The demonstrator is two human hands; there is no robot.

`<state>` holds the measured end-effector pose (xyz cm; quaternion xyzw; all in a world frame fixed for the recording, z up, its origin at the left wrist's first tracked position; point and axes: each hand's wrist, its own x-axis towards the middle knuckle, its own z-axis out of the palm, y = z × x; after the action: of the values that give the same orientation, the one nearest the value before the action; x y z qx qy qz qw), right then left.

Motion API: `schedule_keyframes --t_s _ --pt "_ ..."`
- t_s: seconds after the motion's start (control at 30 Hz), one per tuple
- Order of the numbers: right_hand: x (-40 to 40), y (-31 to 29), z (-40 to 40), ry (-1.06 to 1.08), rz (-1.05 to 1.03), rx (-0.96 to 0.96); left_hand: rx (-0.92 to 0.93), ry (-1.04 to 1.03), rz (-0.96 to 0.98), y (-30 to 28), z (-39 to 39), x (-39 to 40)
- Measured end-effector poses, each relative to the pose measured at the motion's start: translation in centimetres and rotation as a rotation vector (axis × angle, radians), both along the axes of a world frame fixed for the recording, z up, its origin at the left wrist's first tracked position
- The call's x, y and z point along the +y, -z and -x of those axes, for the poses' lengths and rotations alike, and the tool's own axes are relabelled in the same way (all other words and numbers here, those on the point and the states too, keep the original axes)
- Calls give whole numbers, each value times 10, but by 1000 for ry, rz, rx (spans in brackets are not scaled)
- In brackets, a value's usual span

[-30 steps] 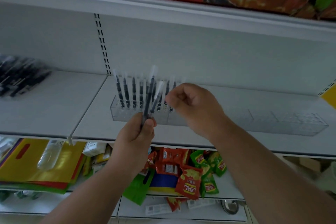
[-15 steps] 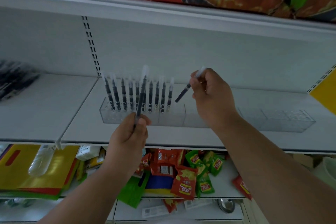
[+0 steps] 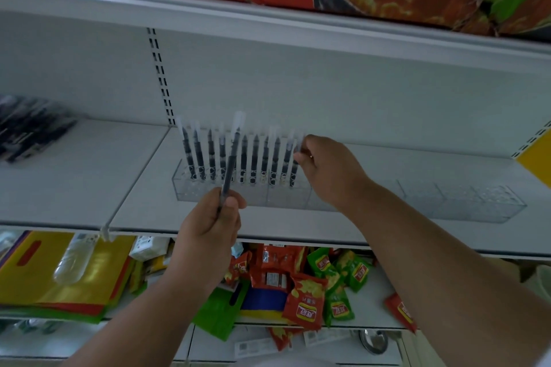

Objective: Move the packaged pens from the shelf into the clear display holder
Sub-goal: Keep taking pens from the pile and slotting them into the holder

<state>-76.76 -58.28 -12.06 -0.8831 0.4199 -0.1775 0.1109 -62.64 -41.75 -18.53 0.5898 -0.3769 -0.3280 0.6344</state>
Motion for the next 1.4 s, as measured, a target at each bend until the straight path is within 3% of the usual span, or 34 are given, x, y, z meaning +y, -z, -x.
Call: schedule_keyframes --t_s 0.13,0.3,0.43,0.53,0.6,0.7,0.8,0.97,1.2,1.4 --pt "0 4 4 40 -25 -16 16 10 1 0 3 -1" --pt "29 -3 15 121 26 -310 -17 31 1 1 4 -7" --pt "48 -14 7 -17 -311 -476 -151 217 -19 -5 18 -17" --pt "49 -15 9 11 -518 -666 -202 323 -59 -13 26 -21" --pt "47 -12 16 55 -546 -785 -332 303 -127 -17 25 -22" --pt "38 -9 29 209 -374 -887 -694 226 -229 -26 16 -21" --pt "25 -6 38 321 -163 -756 -971 72 -166 -34 5 -22" --pt "17 0 27 249 -78 -576 -1215 -33 -138 -16 -8 -36" --pt "7 -5 18 165 85 -351 -1292 -11 -203 -1 -7 -34" --pt "-2 -1 14 140 27 -161 -1288 -25 -193 -2 -6 -35"
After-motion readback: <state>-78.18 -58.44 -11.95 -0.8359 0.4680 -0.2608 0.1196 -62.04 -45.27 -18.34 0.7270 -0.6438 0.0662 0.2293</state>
